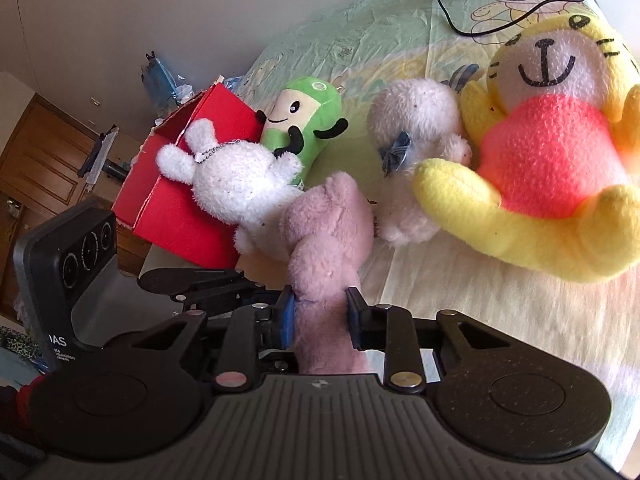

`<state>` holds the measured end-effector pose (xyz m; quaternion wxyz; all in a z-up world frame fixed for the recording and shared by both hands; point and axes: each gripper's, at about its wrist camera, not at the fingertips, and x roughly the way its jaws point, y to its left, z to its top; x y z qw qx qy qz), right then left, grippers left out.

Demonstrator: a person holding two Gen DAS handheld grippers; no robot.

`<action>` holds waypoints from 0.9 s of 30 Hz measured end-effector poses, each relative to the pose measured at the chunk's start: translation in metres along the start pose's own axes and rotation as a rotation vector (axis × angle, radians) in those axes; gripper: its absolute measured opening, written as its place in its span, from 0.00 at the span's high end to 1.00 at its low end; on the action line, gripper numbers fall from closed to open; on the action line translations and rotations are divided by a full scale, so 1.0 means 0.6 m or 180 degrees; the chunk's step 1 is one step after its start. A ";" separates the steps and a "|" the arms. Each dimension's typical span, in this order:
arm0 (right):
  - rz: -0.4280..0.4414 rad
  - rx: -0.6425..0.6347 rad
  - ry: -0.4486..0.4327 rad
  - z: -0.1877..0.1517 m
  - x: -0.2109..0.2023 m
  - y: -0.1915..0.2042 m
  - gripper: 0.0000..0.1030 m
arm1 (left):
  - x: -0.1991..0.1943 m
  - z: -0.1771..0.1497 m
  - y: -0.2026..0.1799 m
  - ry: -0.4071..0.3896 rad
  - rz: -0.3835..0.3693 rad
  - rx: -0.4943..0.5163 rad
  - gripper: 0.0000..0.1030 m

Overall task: Organize objects
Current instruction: 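Carry the pink teddy bear with the right gripper over the red box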

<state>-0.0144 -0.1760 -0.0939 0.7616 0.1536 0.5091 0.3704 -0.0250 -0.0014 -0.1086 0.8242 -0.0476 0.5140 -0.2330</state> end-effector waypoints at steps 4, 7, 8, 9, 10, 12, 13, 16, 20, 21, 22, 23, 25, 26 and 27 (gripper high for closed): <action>-0.0003 -0.0006 -0.0151 -0.015 -0.019 0.025 0.73 | -0.026 -0.010 -0.015 -0.0092 0.0018 0.0097 0.42; 0.0000 -0.0003 -0.0270 -0.020 -0.039 0.042 0.73 | -0.051 -0.013 -0.024 -0.0192 0.0004 0.0156 0.42; -0.0005 -0.0017 -0.0314 -0.021 -0.044 0.051 0.73 | -0.061 -0.014 -0.026 -0.0235 -0.0003 0.0182 0.42; -0.0017 -0.0038 -0.0363 -0.020 -0.050 0.061 0.73 | -0.072 -0.014 -0.029 -0.0283 -0.0010 0.0211 0.42; -0.0027 -0.0058 -0.0404 -0.020 -0.055 0.070 0.73 | -0.084 -0.014 -0.030 -0.0333 -0.0021 0.0238 0.42; -0.0061 -0.0112 -0.0514 -0.021 -0.067 0.096 0.73 | -0.108 -0.014 -0.032 -0.0436 -0.0049 0.0296 0.42; -0.0073 -0.0136 -0.0555 -0.020 -0.071 0.107 0.73 | -0.119 -0.013 -0.032 -0.0485 -0.0064 0.0325 0.42; -0.0107 -0.0236 -0.0727 -0.015 -0.080 0.145 0.73 | -0.158 -0.009 -0.025 -0.0635 -0.0121 0.0420 0.42; -0.0134 -0.0320 -0.0930 -0.004 -0.073 0.200 0.73 | -0.215 -0.003 0.005 -0.0818 -0.0159 0.0514 0.42; -0.0132 -0.0347 -0.0979 0.001 -0.067 0.216 0.73 | -0.229 -0.002 0.017 -0.0861 -0.0163 0.0522 0.42; -0.0129 -0.0370 -0.1013 0.004 -0.061 0.230 0.73 | -0.243 -0.003 0.029 -0.0897 -0.0164 0.0526 0.42; -0.0127 -0.0397 -0.1040 0.009 -0.053 0.245 0.73 | -0.255 -0.003 0.043 -0.0930 -0.0160 0.0532 0.42; -0.0115 -0.0461 -0.1099 0.021 -0.035 0.274 0.73 | -0.281 -0.004 0.072 -0.0999 -0.0139 0.0547 0.42; -0.0108 -0.0490 -0.1124 0.027 -0.025 0.286 0.73 | -0.294 -0.005 0.087 -0.1034 -0.0124 0.0554 0.42; -0.0100 -0.0520 -0.1147 0.034 -0.015 0.299 0.73 | -0.307 -0.006 0.102 -0.1064 -0.0112 0.0556 0.42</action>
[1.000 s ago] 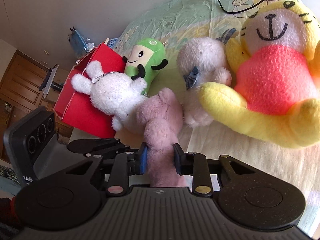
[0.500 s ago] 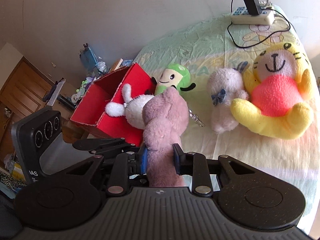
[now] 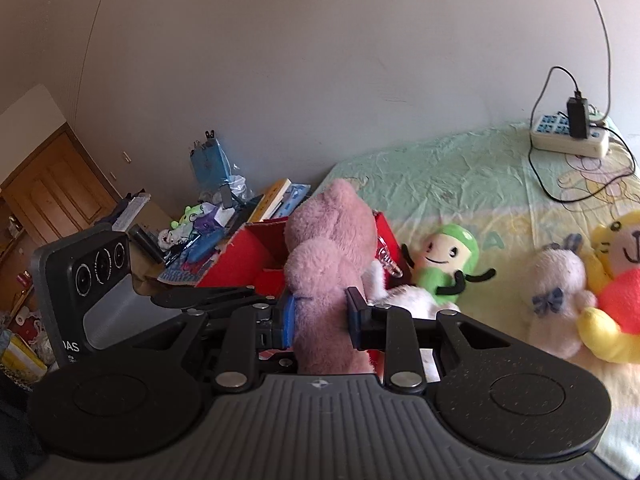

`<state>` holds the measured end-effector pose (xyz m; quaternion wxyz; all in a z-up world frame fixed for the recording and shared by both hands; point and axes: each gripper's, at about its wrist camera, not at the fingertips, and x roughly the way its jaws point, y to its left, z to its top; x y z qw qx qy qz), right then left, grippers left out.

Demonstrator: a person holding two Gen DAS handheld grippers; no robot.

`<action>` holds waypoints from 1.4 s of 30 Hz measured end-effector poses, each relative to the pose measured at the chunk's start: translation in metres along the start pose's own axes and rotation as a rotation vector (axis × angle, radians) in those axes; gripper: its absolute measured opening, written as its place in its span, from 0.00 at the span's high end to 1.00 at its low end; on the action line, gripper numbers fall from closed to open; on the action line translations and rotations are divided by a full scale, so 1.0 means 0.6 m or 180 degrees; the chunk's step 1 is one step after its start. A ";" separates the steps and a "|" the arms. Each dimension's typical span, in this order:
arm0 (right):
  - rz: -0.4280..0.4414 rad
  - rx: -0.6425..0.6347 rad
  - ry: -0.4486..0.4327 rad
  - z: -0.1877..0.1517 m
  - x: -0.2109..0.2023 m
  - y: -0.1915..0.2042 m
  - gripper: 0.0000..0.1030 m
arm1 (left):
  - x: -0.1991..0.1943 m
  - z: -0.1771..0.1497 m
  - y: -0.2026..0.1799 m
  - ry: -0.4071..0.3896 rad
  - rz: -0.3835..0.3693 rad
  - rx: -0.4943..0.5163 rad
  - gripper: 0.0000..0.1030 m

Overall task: Organize objects
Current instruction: 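Carry the pink teddy bear with the right gripper over the red box, then lower the pink teddy bear into the red box and open the right gripper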

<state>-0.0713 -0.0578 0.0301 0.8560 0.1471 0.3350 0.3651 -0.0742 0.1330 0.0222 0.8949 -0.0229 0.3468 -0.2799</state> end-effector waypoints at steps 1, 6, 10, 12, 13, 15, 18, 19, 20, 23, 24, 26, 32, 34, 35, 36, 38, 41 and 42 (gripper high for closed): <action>0.0016 -0.0033 -0.0028 0.004 0.012 0.014 0.73 | -0.013 0.001 0.015 -0.0030 0.0014 -0.0002 0.42; 0.0128 -0.0139 -0.0130 0.025 0.087 0.067 0.73 | -0.066 0.008 0.092 -0.0158 0.0161 -0.0014 0.42; 0.0234 -0.0104 -0.0174 0.035 0.153 0.094 0.73 | -0.095 0.011 0.157 -0.0176 0.0322 -0.0053 0.42; 0.0290 -0.0017 -0.0170 0.036 0.191 0.102 0.73 | -0.104 0.011 0.188 -0.0151 0.0422 -0.0076 0.42; 0.0318 0.0040 -0.0160 0.036 0.208 0.105 0.73 | -0.108 0.011 0.204 -0.0122 0.0468 -0.0088 0.42; 0.0364 0.0168 -0.0134 0.034 0.241 0.108 0.73 | -0.111 0.010 0.234 -0.0053 0.0556 -0.0112 0.42; 0.0419 0.0333 -0.0082 0.024 0.287 0.120 0.73 | -0.112 0.004 0.272 0.0064 0.0687 -0.0126 0.42; 0.0426 0.0371 -0.0060 0.021 0.301 0.124 0.73 | -0.113 -0.001 0.287 0.0107 0.0730 -0.0124 0.42; 0.0429 0.0425 -0.0031 0.017 0.314 0.126 0.73 | -0.112 -0.002 0.299 0.0168 0.0776 -0.0123 0.42; 0.0454 0.0678 0.0069 0.002 0.352 0.130 0.73 | -0.111 -0.017 0.333 0.0369 0.0910 -0.0079 0.43; 0.0471 0.0796 0.0108 -0.006 0.362 0.131 0.73 | -0.108 -0.020 0.342 0.0438 0.0962 -0.0043 0.43; 0.0486 0.0966 0.0153 -0.017 0.382 0.132 0.73 | -0.104 -0.027 0.355 0.0544 0.1031 0.0002 0.44; 0.0341 0.1240 0.0269 -0.035 0.414 0.136 0.73 | -0.086 -0.049 0.376 0.0803 0.1173 0.0083 0.45; 0.0218 0.1200 0.0328 -0.035 0.423 0.144 0.73 | -0.076 -0.054 0.381 0.0865 0.1188 0.0095 0.45; 0.0141 0.1151 0.0371 -0.035 0.427 0.147 0.73 | -0.072 -0.057 0.382 0.0910 0.1202 0.0098 0.44; 0.0069 0.1097 0.0411 -0.034 0.430 0.151 0.73 | -0.067 -0.059 0.383 0.0955 0.1221 0.0108 0.42; -0.0029 0.0958 0.0458 -0.033 0.433 0.158 0.71 | -0.062 -0.065 0.372 0.0974 0.1303 0.0230 0.41; -0.0137 0.0793 0.0534 -0.029 0.433 0.162 0.69 | -0.053 -0.070 0.365 0.1023 0.1396 0.0345 0.38; -0.0141 0.0752 0.0557 -0.029 0.432 0.161 0.69 | -0.053 -0.071 0.363 0.1028 0.1425 0.0368 0.37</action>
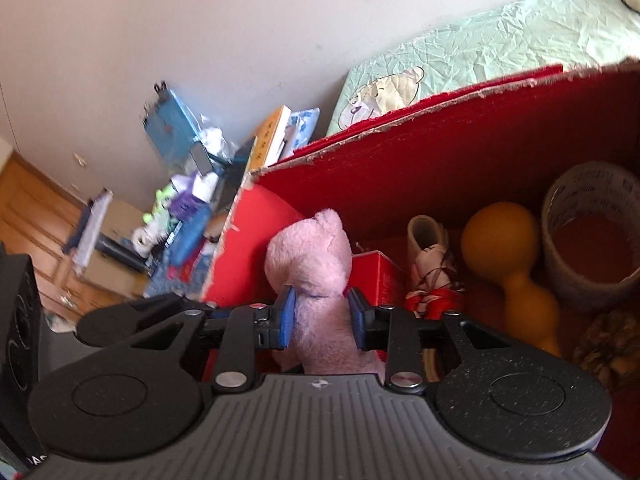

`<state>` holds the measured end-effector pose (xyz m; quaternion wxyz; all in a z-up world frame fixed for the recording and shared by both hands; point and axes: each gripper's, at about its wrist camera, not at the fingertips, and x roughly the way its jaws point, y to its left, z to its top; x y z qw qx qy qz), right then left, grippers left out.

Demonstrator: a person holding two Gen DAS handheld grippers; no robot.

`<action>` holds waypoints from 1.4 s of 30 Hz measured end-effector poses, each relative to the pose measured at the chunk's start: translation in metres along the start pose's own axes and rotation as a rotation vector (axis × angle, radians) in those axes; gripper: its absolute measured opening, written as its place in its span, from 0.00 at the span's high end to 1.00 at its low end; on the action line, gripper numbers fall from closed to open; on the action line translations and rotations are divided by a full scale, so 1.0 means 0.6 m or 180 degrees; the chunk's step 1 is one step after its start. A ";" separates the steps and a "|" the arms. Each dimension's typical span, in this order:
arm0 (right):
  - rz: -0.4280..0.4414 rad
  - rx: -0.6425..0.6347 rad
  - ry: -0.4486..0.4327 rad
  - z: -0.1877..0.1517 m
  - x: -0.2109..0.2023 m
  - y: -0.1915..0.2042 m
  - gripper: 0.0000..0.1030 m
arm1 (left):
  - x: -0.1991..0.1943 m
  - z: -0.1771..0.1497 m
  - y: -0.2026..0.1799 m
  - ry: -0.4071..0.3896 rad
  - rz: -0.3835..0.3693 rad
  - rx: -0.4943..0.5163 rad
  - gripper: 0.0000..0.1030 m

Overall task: Organize objects
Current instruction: 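Lower the pink teddy bear into the red box and open the right gripper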

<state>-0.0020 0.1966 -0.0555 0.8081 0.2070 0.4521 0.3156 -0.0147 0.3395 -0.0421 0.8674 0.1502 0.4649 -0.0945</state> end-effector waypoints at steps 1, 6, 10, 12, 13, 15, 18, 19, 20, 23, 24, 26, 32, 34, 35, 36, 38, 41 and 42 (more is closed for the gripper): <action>0.0017 -0.0037 0.0001 0.001 -0.006 0.000 0.69 | -0.001 -0.001 0.000 -0.0014 0.0019 0.0005 0.37; -0.0125 -0.0322 0.0009 0.000 -0.035 -0.001 0.69 | -0.029 -0.012 0.009 -0.0130 0.0111 -0.0018 0.34; -0.0244 -0.0358 0.0152 -0.004 -0.033 -0.008 0.78 | -0.056 -0.015 0.016 -0.0248 0.0194 0.0011 0.33; -0.0299 -0.0307 0.0201 -0.006 -0.023 -0.010 0.78 | -0.057 -0.014 0.017 -0.0240 0.0198 0.0006 0.33; -0.0315 -0.0265 0.0221 -0.006 -0.017 -0.011 0.78 | -0.057 -0.014 0.015 -0.0243 0.0207 0.0011 0.33; -0.0374 -0.0183 0.0229 -0.008 -0.012 -0.015 0.78 | -0.057 -0.014 0.014 -0.0236 0.0193 0.0006 0.33; -0.0627 -0.0216 0.0259 -0.006 -0.004 -0.011 0.78 | -0.060 -0.014 0.018 -0.0260 0.0071 -0.0031 0.32; -0.0722 -0.0202 0.0298 -0.005 0.002 -0.010 0.78 | -0.061 -0.015 0.018 -0.0282 0.0030 -0.0037 0.32; -0.0758 -0.0162 0.0339 -0.003 0.007 -0.012 0.78 | -0.062 -0.015 0.017 -0.0296 0.0003 -0.0034 0.32; -0.0603 0.0073 0.0501 0.002 0.019 -0.026 0.78 | -0.053 -0.014 0.007 -0.0257 0.0065 0.0006 0.31; -0.0508 0.0159 0.0550 0.003 0.023 -0.030 0.78 | -0.049 -0.012 0.004 -0.0228 0.0091 0.0011 0.32; -0.0394 0.0295 0.0613 0.002 0.034 -0.032 0.81 | -0.047 -0.011 0.004 -0.0205 0.0090 -0.0020 0.32; -0.0681 -0.0299 0.0501 -0.009 0.035 0.010 0.78 | -0.046 -0.011 0.008 -0.0197 0.0109 -0.0098 0.32; -0.0916 -0.0504 0.0426 -0.012 0.030 0.020 0.77 | -0.045 -0.012 0.008 -0.0185 0.0096 -0.0147 0.32; -0.1011 -0.0576 0.0385 -0.014 0.026 0.023 0.76 | -0.045 -0.012 0.006 -0.0180 0.0094 -0.0170 0.32; -0.1111 -0.0642 0.0343 -0.014 0.023 0.025 0.75 | -0.044 -0.011 0.006 -0.0181 0.0095 -0.0194 0.31; -0.1227 -0.0698 0.0311 -0.016 0.017 0.024 0.72 | -0.044 -0.013 0.004 -0.0193 0.0108 -0.0245 0.30; -0.1357 -0.0744 0.0287 -0.021 0.004 0.022 0.72 | -0.044 -0.011 -0.002 -0.0195 0.0144 -0.0318 0.30; -0.1408 -0.0756 0.0257 -0.023 -0.004 0.020 0.72 | -0.043 -0.010 -0.003 -0.0194 0.0140 -0.0342 0.30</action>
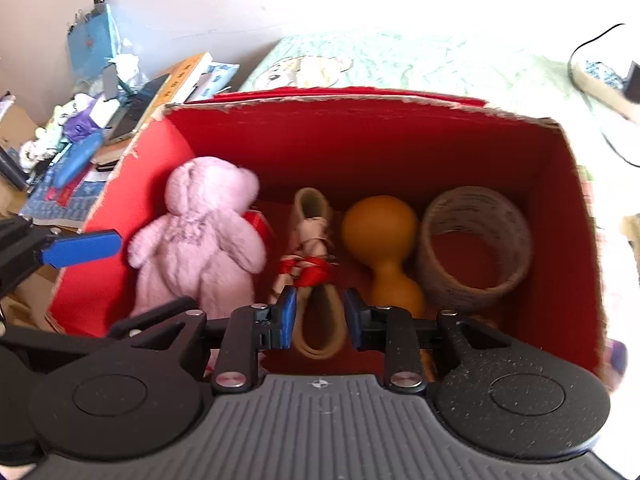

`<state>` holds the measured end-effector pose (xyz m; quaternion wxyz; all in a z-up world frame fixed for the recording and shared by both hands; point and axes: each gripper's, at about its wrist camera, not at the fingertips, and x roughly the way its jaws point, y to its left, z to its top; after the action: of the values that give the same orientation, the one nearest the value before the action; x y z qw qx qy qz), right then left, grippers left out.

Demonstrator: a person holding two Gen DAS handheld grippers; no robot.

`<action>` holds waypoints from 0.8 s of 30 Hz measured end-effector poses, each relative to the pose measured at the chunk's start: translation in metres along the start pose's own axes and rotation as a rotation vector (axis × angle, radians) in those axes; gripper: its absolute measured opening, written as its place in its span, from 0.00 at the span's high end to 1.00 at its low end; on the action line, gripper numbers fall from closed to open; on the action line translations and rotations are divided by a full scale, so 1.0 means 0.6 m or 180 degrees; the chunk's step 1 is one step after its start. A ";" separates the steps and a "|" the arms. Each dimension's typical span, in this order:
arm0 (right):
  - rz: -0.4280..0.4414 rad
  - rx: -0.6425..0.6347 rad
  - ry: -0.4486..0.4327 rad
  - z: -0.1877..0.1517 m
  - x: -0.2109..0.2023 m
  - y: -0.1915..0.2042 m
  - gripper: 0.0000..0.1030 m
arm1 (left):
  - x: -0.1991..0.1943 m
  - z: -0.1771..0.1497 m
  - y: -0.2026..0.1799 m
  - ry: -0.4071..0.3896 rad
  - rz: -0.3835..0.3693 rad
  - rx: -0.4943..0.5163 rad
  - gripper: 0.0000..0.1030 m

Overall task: Organize objects
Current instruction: 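Lower the pink teddy bear into the red box and open the right gripper, then withdraw the right gripper and move it to the white bunny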

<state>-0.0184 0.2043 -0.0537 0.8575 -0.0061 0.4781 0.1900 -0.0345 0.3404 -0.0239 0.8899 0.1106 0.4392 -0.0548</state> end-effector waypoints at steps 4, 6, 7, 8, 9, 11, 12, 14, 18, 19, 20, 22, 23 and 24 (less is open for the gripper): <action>-0.0136 0.0031 -0.0090 -0.007 -0.021 -0.015 0.71 | -0.001 0.004 -0.014 0.0003 0.0077 -0.0036 0.30; -0.0165 0.0042 -0.0131 -0.010 -0.028 -0.024 0.71 | -0.003 0.006 -0.020 0.0000 0.0099 -0.0063 0.30; -0.0178 0.0047 -0.0143 -0.011 -0.032 -0.028 0.70 | -0.004 0.007 -0.022 0.0013 0.0093 -0.0087 0.30; -0.0191 0.0055 -0.0158 -0.013 -0.037 -0.031 0.69 | -0.006 0.009 -0.025 0.0027 0.0087 -0.0116 0.30; -0.0188 0.0061 -0.0173 -0.014 -0.041 -0.036 0.67 | -0.008 0.010 -0.028 0.0031 0.0090 -0.0141 0.30; -0.0159 0.0050 -0.0205 -0.014 -0.046 -0.039 0.66 | -0.015 0.012 -0.036 0.0027 0.0122 -0.0191 0.30; -0.0138 0.0039 -0.0223 -0.013 -0.050 -0.042 0.65 | -0.020 0.013 -0.040 0.0020 0.0136 -0.0218 0.29; -0.0093 0.0021 -0.0250 -0.014 -0.059 -0.048 0.65 | -0.029 0.017 -0.046 0.0007 0.0146 -0.0292 0.27; -0.0014 -0.0026 -0.0350 -0.016 -0.086 -0.064 0.65 | -0.051 0.025 -0.067 -0.0037 0.0181 -0.0380 0.26; 0.0008 -0.0028 -0.0369 -0.016 -0.092 -0.070 0.65 | -0.057 0.027 -0.073 -0.0057 0.0194 -0.0394 0.26; 0.0030 -0.0035 -0.0392 -0.016 -0.101 -0.076 0.65 | -0.063 0.028 -0.080 -0.0075 0.0199 -0.0414 0.26; 0.0050 -0.0053 -0.0454 -0.018 -0.120 -0.091 0.65 | -0.074 0.033 -0.094 -0.0106 0.0192 -0.0454 0.25; 0.0060 -0.0054 -0.0487 -0.019 -0.128 -0.098 0.65 | -0.078 0.035 -0.102 -0.0114 0.0192 -0.0467 0.24; 0.0074 -0.0047 -0.0514 -0.020 -0.136 -0.107 0.65 | -0.081 0.039 -0.112 -0.0117 0.0195 -0.0474 0.22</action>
<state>-0.0451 0.1166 -0.0041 0.8909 0.0085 0.4060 0.2034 -0.0594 0.2694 0.0184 0.9048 0.0565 0.4221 0.0032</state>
